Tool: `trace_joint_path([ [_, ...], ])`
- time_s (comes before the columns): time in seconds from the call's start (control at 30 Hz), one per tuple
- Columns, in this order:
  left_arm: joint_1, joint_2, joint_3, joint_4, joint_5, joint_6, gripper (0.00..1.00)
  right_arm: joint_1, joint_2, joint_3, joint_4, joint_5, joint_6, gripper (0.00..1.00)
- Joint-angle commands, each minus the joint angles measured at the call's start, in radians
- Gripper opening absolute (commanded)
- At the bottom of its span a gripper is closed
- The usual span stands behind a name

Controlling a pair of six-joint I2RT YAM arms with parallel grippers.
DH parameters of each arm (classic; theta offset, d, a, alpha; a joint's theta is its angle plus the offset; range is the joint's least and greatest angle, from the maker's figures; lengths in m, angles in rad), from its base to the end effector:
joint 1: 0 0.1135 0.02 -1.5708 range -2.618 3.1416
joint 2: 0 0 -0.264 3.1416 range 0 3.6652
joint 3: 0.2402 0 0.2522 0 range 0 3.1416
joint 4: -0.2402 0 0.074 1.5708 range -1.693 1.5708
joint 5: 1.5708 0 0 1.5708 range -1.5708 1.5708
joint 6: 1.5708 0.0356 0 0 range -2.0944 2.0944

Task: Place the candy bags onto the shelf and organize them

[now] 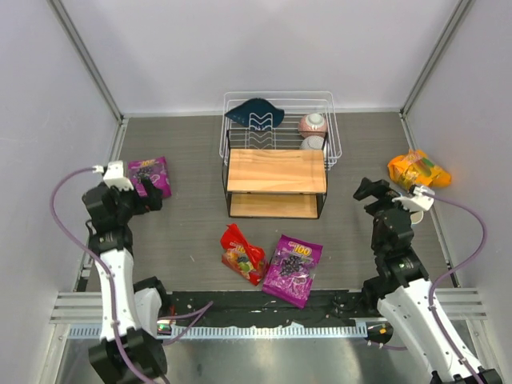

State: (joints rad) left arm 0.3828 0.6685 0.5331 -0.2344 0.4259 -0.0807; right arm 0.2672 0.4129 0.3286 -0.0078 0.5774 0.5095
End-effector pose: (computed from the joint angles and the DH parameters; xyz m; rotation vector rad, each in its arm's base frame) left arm 0.1566 0.0472 0.2650 -0.1618 1.9048 -0.2094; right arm 0.1312 0.0158 0.2490 0.6203 1.5280 0.1121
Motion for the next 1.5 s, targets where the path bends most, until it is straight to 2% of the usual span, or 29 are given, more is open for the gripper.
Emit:
trace_joint_path([
  [0.0, 0.007, 0.184, 0.18, 0.009, 0.071, 0.053, 1.0, 0.004, 0.056, 0.15, 0.043, 0.048, -0.069, 1.0],
  [0.13, 0.007, 0.245, 0.272, 0.046, 0.043, 0.016, 1.0, 0.004, 0.096, 0.245, 0.039, 0.041, -0.1, 1.0],
  [0.3, 0.007, 0.335, 0.343, -0.022, 0.044, 0.111, 1.0, 0.003, 0.202, 0.456, -0.032, 0.035, -0.158, 1.0],
  [0.43, 0.007, 0.394, 0.39, -0.046, 0.007, 0.151, 1.0, 0.004, 0.268, 0.588, -0.104, -0.033, -0.151, 1.0],
  [0.57, 0.005, 0.488, 0.458, -0.125, 0.08, 0.196, 1.0, 0.004, 0.316, 0.667, -0.139, -0.161, -0.123, 1.0],
  [0.9, 0.018, 0.729, 0.588, -0.126, 0.051, 0.119, 1.0, 0.006, 0.297, 0.613, -0.149, -0.232, -0.115, 1.0],
  [1.1, 0.047, 0.796, 0.607, -0.051, 0.04, 0.087, 1.0, 0.004, 0.26, 0.552, -0.116, -0.255, -0.131, 1.0],
  [1.3, 0.117, 0.856, 0.574, 0.036, 0.154, 0.012, 1.0, 0.006, 0.253, 0.517, -0.097, -0.248, -0.131, 1.0],
  [1.4, 0.169, 0.924, 0.607, 0.026, 0.246, -0.017, 0.99, 0.006, 0.257, 0.503, -0.093, -0.245, -0.131, 1.0],
  [1.47, 0.188, 0.977, 0.64, -0.012, 0.254, -0.016, 1.0, 0.006, 0.253, 0.487, -0.087, -0.235, -0.123, 1.0],
])
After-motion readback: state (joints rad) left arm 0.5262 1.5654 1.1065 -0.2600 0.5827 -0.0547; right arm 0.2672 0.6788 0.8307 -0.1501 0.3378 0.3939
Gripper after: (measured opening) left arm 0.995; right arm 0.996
